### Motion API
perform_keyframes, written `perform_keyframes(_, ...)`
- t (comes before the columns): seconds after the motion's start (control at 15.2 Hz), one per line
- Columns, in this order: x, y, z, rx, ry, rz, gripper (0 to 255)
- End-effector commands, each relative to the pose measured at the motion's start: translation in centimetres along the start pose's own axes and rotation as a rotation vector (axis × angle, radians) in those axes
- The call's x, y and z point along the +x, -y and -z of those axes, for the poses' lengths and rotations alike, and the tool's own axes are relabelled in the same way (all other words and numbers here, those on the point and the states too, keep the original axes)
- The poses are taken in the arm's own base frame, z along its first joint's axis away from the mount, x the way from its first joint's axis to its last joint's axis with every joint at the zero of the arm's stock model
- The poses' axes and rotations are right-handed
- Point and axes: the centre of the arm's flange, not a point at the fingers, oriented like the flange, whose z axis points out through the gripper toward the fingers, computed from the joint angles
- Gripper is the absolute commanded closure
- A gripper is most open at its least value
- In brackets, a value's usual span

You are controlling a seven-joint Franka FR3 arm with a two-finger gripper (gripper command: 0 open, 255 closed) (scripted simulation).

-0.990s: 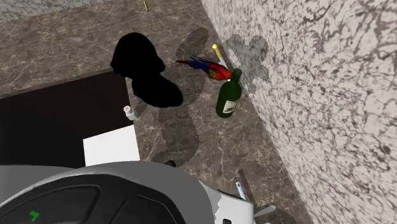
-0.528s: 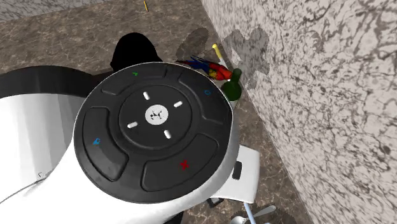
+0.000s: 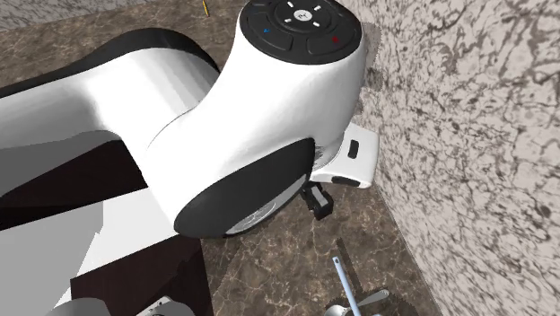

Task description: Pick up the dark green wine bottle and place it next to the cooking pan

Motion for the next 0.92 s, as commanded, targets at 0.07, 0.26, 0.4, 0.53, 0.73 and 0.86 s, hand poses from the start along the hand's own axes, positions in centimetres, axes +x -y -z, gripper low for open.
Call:
perform_keyframes(0.07, 2.7, 2.6, -0.9, 0.002, -0.008, -0.014, 0)
perform_keyframes(0.26, 5.5, 5.1, -1.7, 0.002, -0.015, -0.028, 0)
perform_keyframes(0.4, 7.5, 6.7, -2.2, 0.003, -0.02, -0.036, 0)
perform_keyframes(0.53, 9.4, 8.3, -2.8, 0.003, -0.025, -0.045, 0)
perform_keyframes(0.73, 12.3, 10.7, -3.6, 0.003, -0.033, -0.058, 0)
perform_keyframes(0.86, 14.3, 12.3, -4.1, 0.004, -0.038, -0.067, 0)
